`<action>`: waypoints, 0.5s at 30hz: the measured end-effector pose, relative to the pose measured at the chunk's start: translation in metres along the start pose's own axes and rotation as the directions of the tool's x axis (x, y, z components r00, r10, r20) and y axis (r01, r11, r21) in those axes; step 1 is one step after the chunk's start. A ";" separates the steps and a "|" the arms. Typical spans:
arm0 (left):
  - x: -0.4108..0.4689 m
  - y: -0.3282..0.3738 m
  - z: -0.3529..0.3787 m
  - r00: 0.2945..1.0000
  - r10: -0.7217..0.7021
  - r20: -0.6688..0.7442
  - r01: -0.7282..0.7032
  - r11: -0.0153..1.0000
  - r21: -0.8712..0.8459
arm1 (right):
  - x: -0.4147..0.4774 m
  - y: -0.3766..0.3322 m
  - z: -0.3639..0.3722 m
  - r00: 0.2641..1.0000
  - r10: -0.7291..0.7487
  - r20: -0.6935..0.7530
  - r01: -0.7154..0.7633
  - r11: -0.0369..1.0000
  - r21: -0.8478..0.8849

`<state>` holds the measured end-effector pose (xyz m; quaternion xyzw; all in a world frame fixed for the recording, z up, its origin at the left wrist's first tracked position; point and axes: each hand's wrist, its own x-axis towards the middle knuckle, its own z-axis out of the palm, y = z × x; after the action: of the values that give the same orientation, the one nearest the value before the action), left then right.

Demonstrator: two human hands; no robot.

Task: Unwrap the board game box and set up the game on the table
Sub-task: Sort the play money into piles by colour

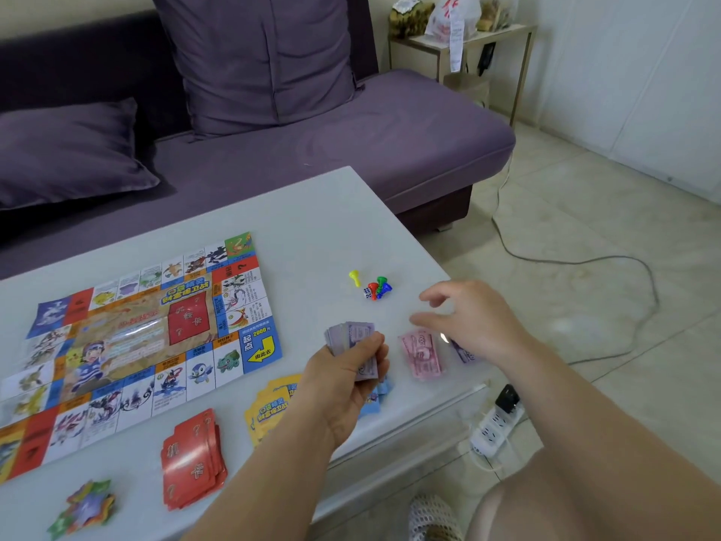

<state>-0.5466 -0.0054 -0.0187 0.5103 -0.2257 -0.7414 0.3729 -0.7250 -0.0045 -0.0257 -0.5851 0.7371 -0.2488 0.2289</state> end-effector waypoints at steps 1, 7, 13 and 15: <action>-0.001 -0.001 0.003 1.000 -0.006 0.006 0.006 1.000 -0.009 | -0.003 -0.004 -0.001 0.999 -0.006 -0.052 0.009 0.998 0.067; -0.010 -0.001 0.018 0.987 -0.056 0.152 0.073 0.991 -0.108 | -0.023 -0.023 0.002 0.980 0.018 0.199 -0.095 0.918 0.384; -0.006 -0.008 0.019 0.986 0.022 0.167 -0.020 1.000 -0.015 | -0.019 -0.011 0.002 0.972 0.070 0.222 -0.172 0.858 0.483; -0.006 -0.010 0.021 0.986 0.025 0.166 -0.025 1.000 0.002 | -0.018 -0.011 -0.001 0.975 0.064 0.212 -0.162 0.857 0.489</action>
<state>-0.5678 0.0047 -0.0142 0.4447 -0.2637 -0.7761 0.3611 -0.7135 0.0114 -0.0176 -0.4813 0.6549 -0.3621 0.4564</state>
